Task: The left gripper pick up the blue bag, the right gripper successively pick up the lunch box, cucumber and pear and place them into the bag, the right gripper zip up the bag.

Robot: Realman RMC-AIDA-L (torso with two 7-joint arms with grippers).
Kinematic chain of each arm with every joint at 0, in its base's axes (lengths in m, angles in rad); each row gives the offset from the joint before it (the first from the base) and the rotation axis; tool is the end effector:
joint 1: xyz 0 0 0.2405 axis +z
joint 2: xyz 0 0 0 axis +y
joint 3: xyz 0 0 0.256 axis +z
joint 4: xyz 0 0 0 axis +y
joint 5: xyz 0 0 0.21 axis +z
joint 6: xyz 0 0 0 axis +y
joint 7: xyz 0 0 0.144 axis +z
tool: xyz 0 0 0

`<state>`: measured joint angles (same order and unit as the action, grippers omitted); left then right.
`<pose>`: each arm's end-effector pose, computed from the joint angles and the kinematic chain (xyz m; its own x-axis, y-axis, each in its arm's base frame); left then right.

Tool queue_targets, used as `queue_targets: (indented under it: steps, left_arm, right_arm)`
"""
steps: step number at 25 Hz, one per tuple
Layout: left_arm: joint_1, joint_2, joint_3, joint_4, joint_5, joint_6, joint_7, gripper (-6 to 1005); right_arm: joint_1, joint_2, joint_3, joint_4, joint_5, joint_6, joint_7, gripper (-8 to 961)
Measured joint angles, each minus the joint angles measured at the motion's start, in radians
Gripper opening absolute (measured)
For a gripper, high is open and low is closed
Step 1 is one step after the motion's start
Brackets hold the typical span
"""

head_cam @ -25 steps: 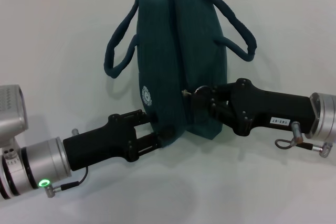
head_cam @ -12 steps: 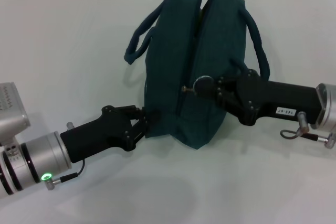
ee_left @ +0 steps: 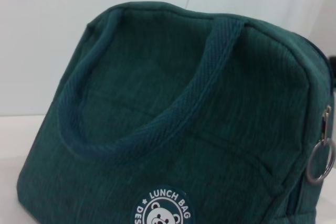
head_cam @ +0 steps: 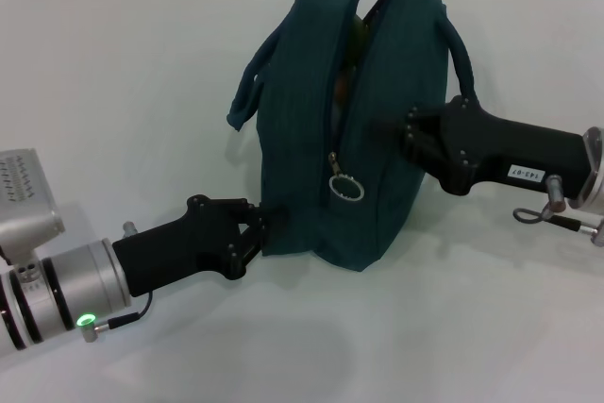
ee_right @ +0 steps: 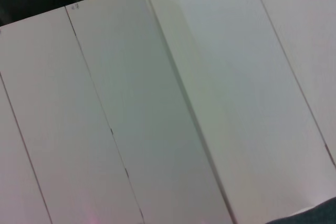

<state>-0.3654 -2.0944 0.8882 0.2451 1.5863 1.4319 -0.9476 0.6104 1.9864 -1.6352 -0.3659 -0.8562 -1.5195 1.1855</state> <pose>-0.3050 0.2576 -0.0658 0.6564 0.3488 0.6690 0.5901 -0.7898 -0.1672 0.1886 0.3253 -0.0401 0.5952 -0.2771 -0.7543 -0.3263 -0.9411 0.0882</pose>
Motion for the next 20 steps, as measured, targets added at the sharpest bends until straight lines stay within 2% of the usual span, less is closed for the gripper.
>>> queue_targets:
  steps: [10, 19, 20]
  left_arm:
    - [-0.001, 0.000, 0.000, 0.001, -0.004, -0.002, 0.010, 55]
    - [-0.003, 0.001, 0.000, 0.000, -0.005, -0.009, 0.006, 55]
    - [-0.003, 0.001, 0.000, -0.001, -0.005, -0.009, 0.006, 55]
  right_arm:
    - [0.010, -0.014, 0.008, -0.007, -0.066, 0.023, 0.009, 9]
    - [-0.001, -0.034, 0.008, 0.001, -0.141, -0.028, 0.028, 18]
    - [-0.003, -0.034, 0.007, 0.001, -0.143, -0.028, 0.028, 72]
